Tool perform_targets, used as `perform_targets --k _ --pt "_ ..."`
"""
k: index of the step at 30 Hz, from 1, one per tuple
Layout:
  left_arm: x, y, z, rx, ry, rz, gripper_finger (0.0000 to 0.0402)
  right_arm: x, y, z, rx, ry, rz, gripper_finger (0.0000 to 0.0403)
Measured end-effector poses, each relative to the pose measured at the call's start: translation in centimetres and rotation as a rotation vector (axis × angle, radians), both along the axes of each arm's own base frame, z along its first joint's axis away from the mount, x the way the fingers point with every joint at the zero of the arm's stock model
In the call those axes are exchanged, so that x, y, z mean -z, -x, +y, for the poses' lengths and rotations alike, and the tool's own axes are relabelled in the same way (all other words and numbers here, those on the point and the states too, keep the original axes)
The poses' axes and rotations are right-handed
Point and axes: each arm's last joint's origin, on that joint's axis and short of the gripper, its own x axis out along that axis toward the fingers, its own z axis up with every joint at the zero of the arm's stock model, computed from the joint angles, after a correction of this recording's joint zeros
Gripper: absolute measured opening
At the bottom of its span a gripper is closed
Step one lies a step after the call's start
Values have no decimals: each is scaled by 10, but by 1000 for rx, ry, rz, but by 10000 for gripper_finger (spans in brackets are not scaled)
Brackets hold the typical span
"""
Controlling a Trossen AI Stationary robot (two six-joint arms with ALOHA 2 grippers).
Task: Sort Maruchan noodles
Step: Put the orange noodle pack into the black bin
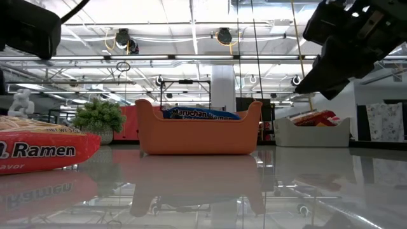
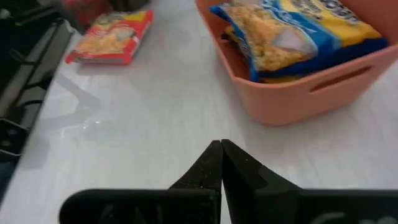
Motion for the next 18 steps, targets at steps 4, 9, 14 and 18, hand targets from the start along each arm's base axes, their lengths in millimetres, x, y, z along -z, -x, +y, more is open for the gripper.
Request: perform_targets --k 4,9,14,18 --pt "0 2 -7 -1 6 -22 93 -1 1 5 -21 -4 -10 0" --pt "0 4 -9 -36 -21 -47 93 -2 1 7 -34 -1 -22 0" --pt "1 5 -8 -44 -43 -51 93 -2 1 7 -40 9 -23 0" --pt "7 3 -6 -49 -74 -21 93 -2 1 7 -43 14 -23 0"
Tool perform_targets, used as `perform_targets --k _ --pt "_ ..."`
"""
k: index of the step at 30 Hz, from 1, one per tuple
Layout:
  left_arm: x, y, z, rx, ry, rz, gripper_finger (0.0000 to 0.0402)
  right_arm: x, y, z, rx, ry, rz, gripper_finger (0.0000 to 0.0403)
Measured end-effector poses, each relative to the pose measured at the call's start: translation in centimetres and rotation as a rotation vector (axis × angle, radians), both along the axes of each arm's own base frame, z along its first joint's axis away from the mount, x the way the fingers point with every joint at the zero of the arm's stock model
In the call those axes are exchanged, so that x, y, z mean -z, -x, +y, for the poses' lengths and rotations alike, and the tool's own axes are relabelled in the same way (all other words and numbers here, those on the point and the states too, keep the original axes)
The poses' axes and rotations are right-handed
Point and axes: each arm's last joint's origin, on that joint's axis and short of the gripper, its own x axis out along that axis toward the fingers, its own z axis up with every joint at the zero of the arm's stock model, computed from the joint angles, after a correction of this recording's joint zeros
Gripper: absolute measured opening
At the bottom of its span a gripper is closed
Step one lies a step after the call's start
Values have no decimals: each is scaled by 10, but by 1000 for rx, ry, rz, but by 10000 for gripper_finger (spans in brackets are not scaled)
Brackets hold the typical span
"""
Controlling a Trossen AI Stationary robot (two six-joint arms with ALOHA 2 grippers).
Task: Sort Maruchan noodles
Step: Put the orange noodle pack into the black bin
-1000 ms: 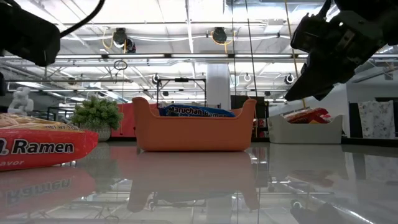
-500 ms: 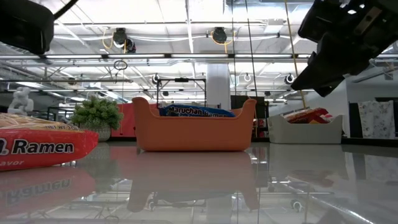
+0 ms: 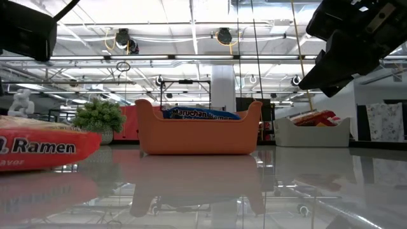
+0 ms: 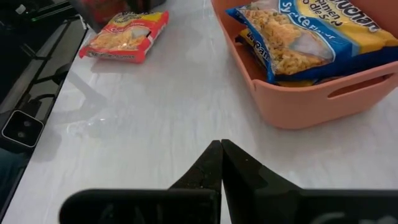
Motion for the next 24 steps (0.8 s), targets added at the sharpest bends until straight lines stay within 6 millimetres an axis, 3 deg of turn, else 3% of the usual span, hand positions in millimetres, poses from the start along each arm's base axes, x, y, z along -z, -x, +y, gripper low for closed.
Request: perform_targets --k 9,24 --pt "10 -6 -5 27 -1 -6 93 0 0 0 0 0 1 0" --pt "4 -19 -9 96 -43 -207 93 0 0 0 12 12 -3 0"
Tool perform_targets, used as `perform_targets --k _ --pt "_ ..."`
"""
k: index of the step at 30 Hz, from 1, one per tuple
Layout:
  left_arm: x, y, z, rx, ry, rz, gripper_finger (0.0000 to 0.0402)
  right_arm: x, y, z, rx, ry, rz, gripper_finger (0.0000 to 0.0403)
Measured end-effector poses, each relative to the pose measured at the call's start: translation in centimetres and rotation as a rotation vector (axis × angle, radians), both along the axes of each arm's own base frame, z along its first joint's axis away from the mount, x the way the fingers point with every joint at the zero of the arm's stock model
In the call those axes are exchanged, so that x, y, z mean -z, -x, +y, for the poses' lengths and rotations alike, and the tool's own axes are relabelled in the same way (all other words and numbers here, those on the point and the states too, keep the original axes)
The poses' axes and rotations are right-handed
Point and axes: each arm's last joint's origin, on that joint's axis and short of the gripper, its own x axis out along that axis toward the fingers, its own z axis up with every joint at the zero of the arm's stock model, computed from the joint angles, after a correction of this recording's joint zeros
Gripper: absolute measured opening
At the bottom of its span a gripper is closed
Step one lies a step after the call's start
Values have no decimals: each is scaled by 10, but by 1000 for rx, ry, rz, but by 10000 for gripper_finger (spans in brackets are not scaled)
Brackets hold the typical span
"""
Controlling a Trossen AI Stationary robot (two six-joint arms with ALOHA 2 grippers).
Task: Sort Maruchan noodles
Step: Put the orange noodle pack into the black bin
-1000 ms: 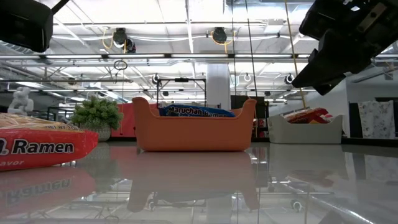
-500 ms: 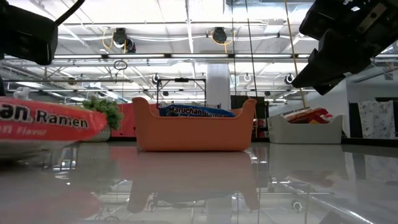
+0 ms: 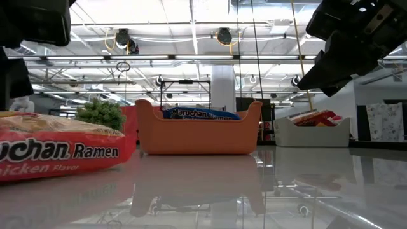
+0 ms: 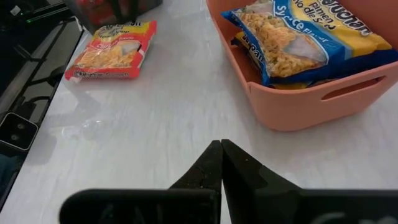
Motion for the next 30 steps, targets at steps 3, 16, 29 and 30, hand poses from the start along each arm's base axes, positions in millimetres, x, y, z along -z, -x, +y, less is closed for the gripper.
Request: perform_targets --k 3,16,29,30 --pt "7 -3 2 -6 -29 12 92 0 0 0 0 0 0 0" --pt "6 -38 23 7 -211 -224 92 0 0 0 -9 14 -3 0" --pt "-16 -15 28 164 -108 -80 93 2 1 0 -16 29 21 0" --pt "-16 -11 27 163 -108 -52 93 2 2 0 -17 29 25 0"
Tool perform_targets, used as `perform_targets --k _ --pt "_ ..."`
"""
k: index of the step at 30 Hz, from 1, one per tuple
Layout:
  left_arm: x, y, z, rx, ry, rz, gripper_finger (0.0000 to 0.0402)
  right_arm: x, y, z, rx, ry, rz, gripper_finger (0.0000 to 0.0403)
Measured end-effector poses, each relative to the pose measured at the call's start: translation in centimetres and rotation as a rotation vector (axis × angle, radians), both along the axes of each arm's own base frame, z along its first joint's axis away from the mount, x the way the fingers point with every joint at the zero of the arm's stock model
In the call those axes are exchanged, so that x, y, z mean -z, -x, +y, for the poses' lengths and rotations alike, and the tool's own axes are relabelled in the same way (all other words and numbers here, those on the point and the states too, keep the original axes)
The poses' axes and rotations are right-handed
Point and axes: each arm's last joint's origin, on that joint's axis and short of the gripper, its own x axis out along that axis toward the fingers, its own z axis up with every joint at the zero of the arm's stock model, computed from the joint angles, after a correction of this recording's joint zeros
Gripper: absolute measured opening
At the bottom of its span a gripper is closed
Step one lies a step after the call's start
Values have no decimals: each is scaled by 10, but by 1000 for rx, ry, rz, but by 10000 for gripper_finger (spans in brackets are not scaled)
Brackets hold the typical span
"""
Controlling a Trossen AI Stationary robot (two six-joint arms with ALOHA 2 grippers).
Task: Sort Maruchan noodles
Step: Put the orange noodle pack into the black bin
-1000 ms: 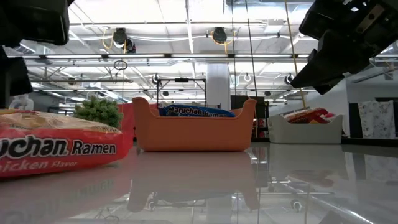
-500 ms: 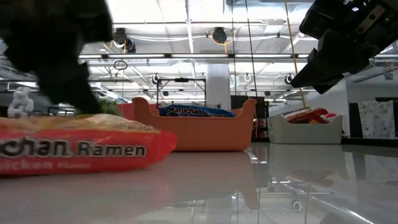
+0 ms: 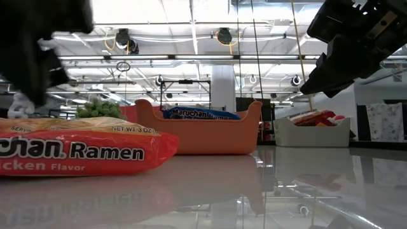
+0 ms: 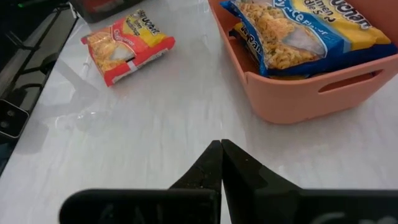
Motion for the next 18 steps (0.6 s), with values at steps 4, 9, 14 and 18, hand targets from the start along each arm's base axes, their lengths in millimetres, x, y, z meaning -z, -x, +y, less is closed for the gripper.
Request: perform_targets --k 4,9,14,18 --pt "10 15 -3 -15 -42 126 114 0 0 1 -2 -3 1 0" --pt "13 23 -14 31 -61 108 196 0 0 1 -6 -5 -1 0" --pt "13 32 -20 59 -219 29 272 0 0 1 -6 -4 -1 0" --pt "16 34 -25 104 -270 10 284 0 -1 6 -13 -22 -34 0"
